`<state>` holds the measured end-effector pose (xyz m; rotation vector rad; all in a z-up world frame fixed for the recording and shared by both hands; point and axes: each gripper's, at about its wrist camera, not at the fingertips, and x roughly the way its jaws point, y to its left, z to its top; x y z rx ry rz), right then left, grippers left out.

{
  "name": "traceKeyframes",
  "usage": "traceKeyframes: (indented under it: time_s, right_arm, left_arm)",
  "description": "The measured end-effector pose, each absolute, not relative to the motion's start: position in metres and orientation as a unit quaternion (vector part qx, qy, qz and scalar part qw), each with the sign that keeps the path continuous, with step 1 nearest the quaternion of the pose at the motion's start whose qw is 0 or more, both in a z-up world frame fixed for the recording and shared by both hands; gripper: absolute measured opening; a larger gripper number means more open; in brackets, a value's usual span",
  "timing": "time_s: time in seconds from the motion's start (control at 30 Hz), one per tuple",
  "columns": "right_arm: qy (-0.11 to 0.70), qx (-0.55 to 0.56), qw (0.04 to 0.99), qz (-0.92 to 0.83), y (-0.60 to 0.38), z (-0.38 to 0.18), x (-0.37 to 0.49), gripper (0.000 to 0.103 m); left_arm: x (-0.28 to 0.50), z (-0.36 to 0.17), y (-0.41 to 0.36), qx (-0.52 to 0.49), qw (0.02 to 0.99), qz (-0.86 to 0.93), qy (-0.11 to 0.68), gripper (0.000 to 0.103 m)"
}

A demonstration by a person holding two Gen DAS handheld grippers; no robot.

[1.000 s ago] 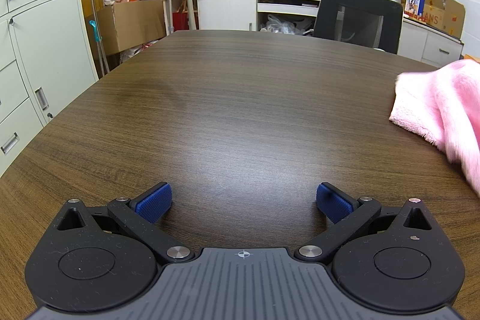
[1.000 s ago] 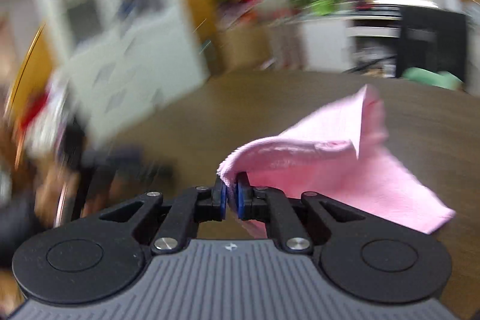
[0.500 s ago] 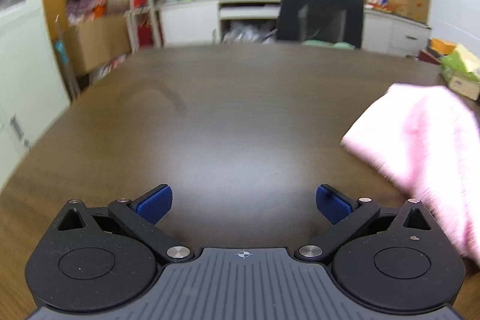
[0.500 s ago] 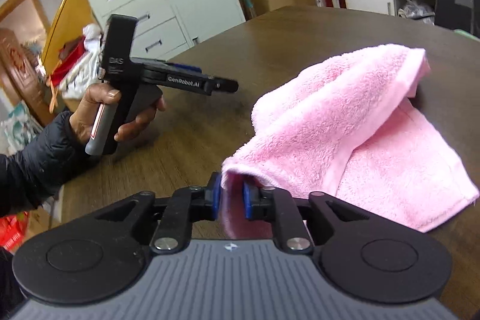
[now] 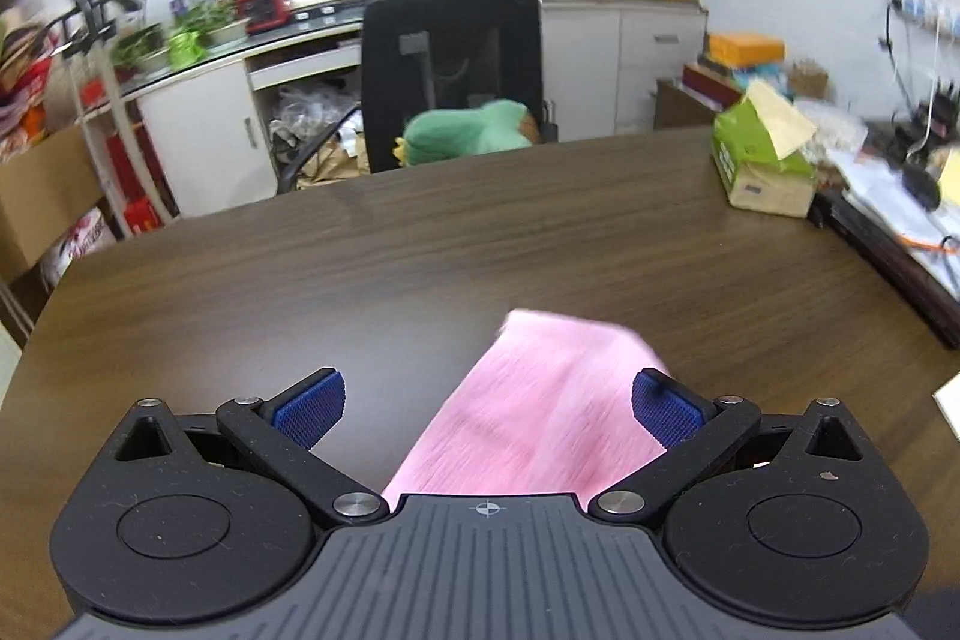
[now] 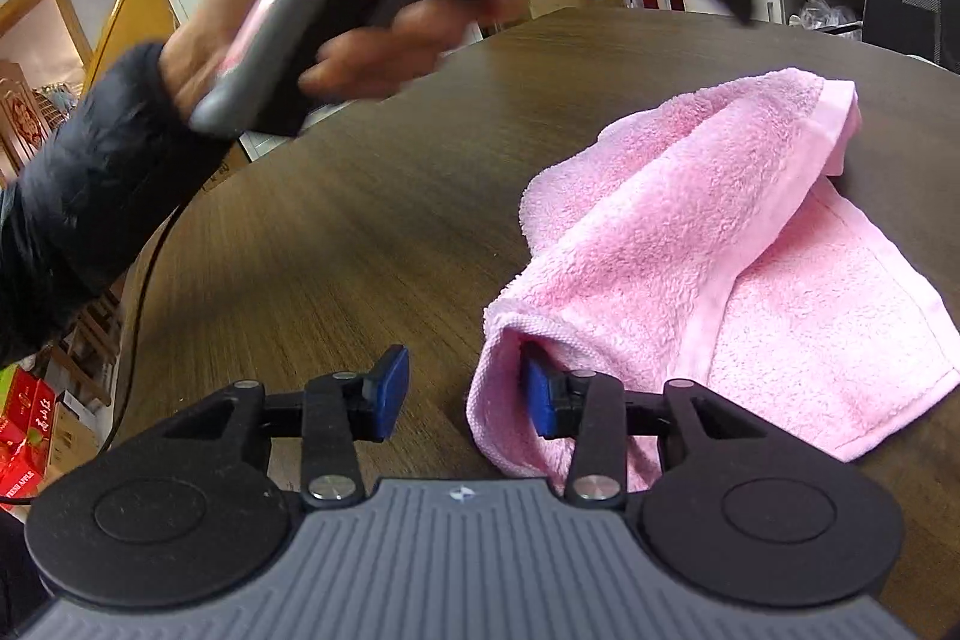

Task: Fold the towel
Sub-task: 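Grasp another towel edge with the left tool while the right tool holds its edge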

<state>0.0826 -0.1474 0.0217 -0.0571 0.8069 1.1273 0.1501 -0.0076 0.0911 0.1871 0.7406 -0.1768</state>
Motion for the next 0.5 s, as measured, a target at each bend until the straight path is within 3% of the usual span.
traceKeyframes:
  time_s: [0.27, 0.33, 0.43, 0.47, 0.5]
  right_arm:
    - [0.375, -0.016, 0.767, 0.519, -0.148, 0.022, 0.083, 0.043]
    - [0.377, -0.014, 0.768, 0.518, -0.147, 0.023, 0.083, 0.043]
    - [0.378, -0.015, 0.768, 0.517, -0.146, 0.023, 0.08, 0.045]
    - [0.377, -0.016, 0.768, 0.517, -0.146, 0.023, 0.08, 0.046]
    - [0.376, -0.018, 0.769, 0.517, -0.146, 0.023, 0.081, 0.048]
  left_arm:
    - [0.198, 0.063, -0.053, 0.124, 0.894, -0.058, 0.426, 0.103]
    - [0.201, 0.061, -0.05, 0.109, 0.888, -0.068, 0.441, 0.093]
    - [0.202, 0.055, -0.049, 0.099, 0.879, -0.071, 0.461, 0.053]
    - [0.203, 0.054, -0.048, 0.096, 0.878, -0.07, 0.463, 0.019]
    - [0.201, 0.053, -0.044, 0.09, 0.879, -0.064, 0.465, 0.014]
